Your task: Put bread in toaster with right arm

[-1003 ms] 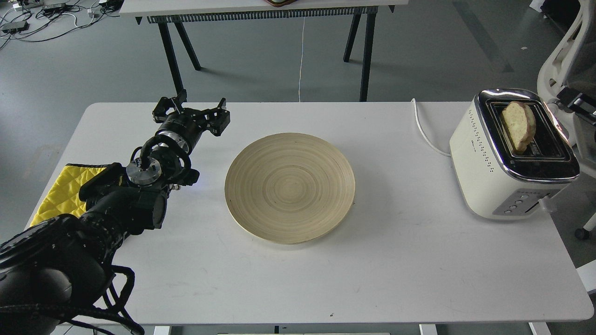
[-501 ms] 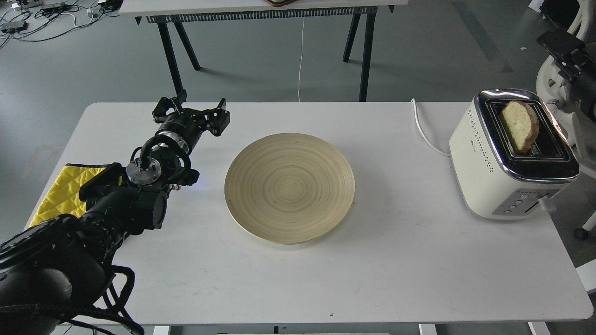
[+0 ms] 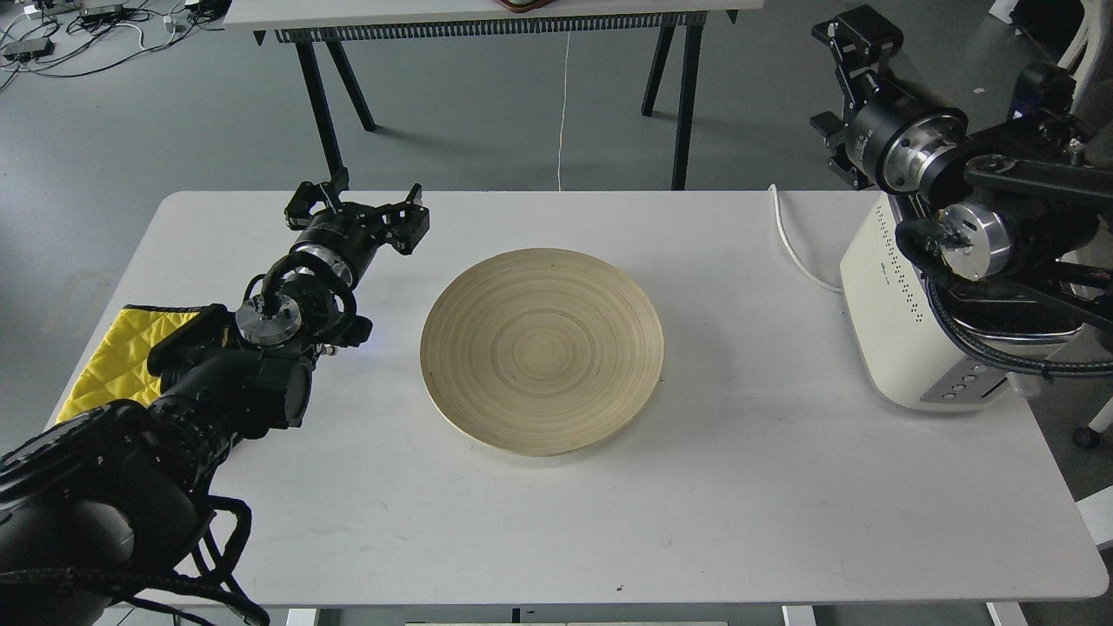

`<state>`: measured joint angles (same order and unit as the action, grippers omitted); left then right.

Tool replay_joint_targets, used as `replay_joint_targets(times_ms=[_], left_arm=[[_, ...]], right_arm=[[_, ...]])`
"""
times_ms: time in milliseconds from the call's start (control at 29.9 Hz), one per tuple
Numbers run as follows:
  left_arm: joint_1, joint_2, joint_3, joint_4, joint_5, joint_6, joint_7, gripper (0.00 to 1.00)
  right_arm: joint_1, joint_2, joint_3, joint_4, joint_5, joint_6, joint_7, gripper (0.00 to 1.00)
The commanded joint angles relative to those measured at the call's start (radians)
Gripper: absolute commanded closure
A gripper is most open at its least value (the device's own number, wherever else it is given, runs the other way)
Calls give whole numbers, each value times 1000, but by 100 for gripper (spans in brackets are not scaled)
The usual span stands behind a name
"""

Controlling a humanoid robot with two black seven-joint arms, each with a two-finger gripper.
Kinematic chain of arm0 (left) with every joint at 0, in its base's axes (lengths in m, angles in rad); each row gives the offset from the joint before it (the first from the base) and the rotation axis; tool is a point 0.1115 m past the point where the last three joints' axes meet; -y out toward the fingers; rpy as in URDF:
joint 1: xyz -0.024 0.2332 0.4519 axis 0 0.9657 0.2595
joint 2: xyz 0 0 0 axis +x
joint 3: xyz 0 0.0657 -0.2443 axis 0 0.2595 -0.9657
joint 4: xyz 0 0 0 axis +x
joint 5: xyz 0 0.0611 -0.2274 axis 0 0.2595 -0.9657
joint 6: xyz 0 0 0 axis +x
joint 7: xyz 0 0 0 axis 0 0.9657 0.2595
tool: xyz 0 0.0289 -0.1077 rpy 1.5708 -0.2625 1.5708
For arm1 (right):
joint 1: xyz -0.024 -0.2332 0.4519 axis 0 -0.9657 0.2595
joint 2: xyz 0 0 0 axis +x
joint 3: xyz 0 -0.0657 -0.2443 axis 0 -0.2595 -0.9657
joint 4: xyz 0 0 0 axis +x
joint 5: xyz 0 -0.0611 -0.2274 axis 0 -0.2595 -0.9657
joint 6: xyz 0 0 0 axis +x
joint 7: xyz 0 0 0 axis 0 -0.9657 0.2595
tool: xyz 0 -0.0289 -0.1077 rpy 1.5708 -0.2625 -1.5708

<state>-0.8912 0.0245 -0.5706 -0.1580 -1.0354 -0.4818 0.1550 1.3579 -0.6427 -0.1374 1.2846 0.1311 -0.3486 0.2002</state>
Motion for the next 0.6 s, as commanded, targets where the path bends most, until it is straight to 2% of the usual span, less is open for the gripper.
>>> replay_joint_targets(times_ms=[0,100,267,468,568], left_arm=[[0,0,0,0,0,0,0,0],[0,0,0,0,0,0,0,0],[0,0,0,0,0,0,0,0],[0,0,0,0,0,0,0,0],[0,0,0,0,0,0,0,0]], right_arm=[[-89,84,90,-109,60,141,33,2],[-143,149,121,-220,142,333,74,2],[-204,245,119,-398,191,618,107,2],[-259,328,119,-488,191,764,110,2],[-295,373,113,-563,188,801,120,1]])
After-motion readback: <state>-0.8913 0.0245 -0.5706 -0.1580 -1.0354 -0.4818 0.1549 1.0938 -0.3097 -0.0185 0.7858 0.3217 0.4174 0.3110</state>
